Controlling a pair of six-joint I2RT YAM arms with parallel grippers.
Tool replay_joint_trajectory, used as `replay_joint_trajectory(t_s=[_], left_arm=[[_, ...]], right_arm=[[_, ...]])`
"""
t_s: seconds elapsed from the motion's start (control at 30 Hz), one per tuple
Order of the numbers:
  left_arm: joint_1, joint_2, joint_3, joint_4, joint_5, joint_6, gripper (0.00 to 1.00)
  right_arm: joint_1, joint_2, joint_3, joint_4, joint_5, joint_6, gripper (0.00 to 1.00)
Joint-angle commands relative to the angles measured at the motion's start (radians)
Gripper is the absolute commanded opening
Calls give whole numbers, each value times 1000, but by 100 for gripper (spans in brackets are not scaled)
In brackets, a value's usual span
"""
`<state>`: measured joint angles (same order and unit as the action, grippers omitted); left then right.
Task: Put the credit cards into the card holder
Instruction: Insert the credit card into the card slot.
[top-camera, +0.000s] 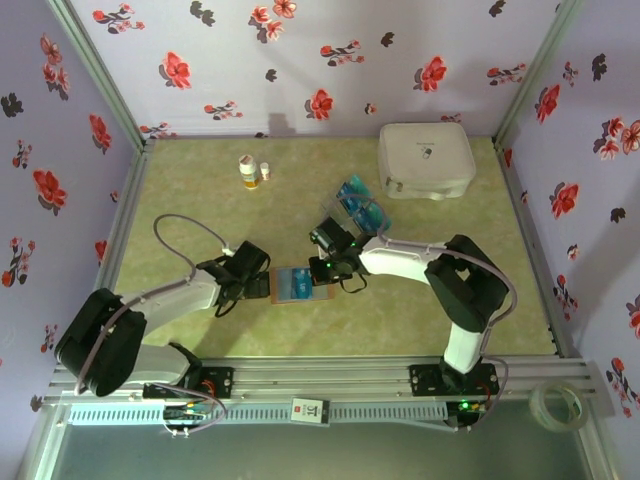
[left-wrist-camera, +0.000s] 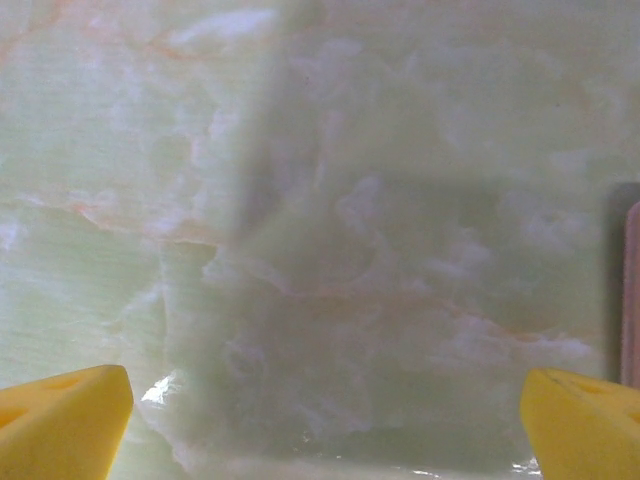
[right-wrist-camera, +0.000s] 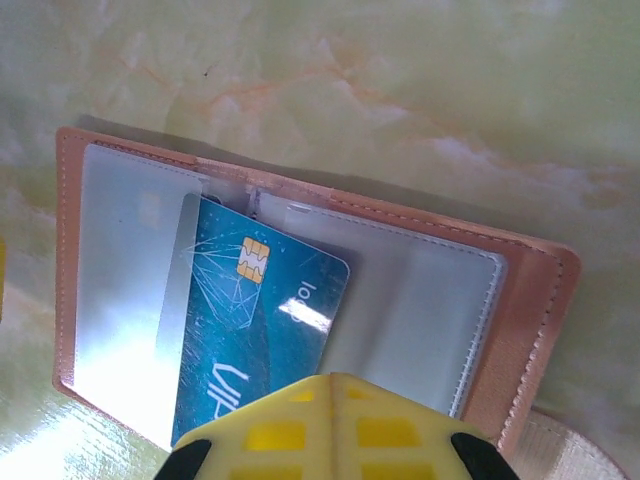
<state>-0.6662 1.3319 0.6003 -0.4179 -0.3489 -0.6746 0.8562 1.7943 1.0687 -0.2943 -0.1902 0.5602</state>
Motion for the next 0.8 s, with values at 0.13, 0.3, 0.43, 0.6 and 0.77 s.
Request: replay_joint_trajectory(t_s=[0.13,0.3,0.43,0.6,0.77], left_arm=[[8,37,32,-29,-29,-6,100],[8,47,33,-21,-20,-6,100],[7,61,34,-13,-10,-3,100],[8,73,37,-5,0,-2,100],[6,75,34,2,4,1,100]], right_arm=[[13,40,40,-15,11,-10,0],[18,54,48,-15,6,-9,0],[21,62,55,-15,5,-10,0],[27,70,70,-19,3,-8,0],[35,83,89,-20,3,-8,0]])
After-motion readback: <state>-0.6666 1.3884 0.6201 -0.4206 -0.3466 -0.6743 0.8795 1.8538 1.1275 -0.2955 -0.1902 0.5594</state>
